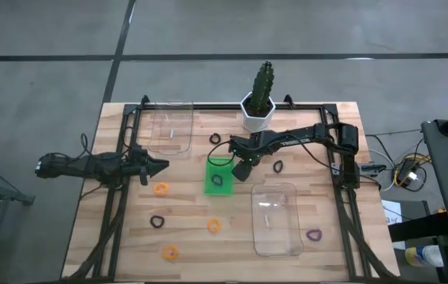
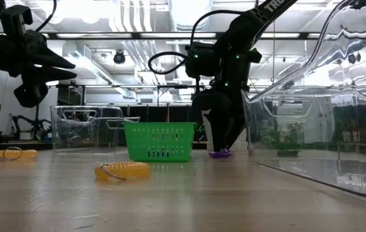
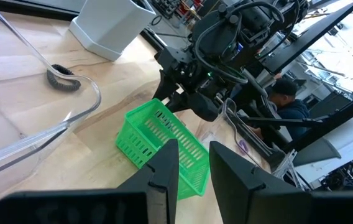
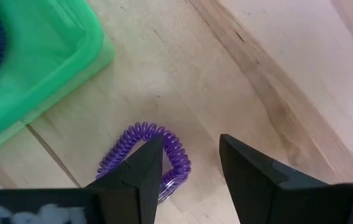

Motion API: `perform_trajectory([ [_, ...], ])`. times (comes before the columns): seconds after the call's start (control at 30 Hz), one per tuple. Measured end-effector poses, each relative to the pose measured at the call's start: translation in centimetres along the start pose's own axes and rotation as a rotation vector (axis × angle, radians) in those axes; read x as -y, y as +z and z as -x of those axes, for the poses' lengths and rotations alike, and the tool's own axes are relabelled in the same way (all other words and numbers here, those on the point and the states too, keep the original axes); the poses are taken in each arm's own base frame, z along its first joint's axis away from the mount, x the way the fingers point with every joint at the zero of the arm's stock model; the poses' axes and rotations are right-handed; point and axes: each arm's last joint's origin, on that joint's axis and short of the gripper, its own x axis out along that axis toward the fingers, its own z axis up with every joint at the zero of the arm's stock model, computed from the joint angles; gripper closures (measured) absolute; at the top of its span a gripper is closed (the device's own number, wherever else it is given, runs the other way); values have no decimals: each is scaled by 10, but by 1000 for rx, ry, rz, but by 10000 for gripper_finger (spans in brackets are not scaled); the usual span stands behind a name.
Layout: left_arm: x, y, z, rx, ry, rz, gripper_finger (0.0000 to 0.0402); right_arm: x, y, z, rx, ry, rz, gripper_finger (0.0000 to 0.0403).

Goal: Sort spring keychains
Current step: Put the top purple spring keychain into the green bin

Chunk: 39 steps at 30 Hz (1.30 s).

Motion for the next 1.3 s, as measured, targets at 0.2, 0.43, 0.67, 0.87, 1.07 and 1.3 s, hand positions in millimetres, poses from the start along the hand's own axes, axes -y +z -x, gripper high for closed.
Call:
perform_trajectory([
  [0.2,0,0,0,0,0,0,319,-1,0,1,-12,34,1,248],
  [0.43,0,0,0,0,0,0,319,-1,0,1,-9,37,5,248],
  [0.67,0,0,0,0,0,-1,319,-1,0,1,-7,37,36,248],
  [0.87,0,0,0,0,0,-1,319,-2,0,1,-9,42,39,248],
  [1.07,0,0,0,0,0,-1,319,-2,0,3,-6,46,57,248],
  [1.3,0,0,0,0,1,-3,319,0,-2,6,-26,37,143,248],
])
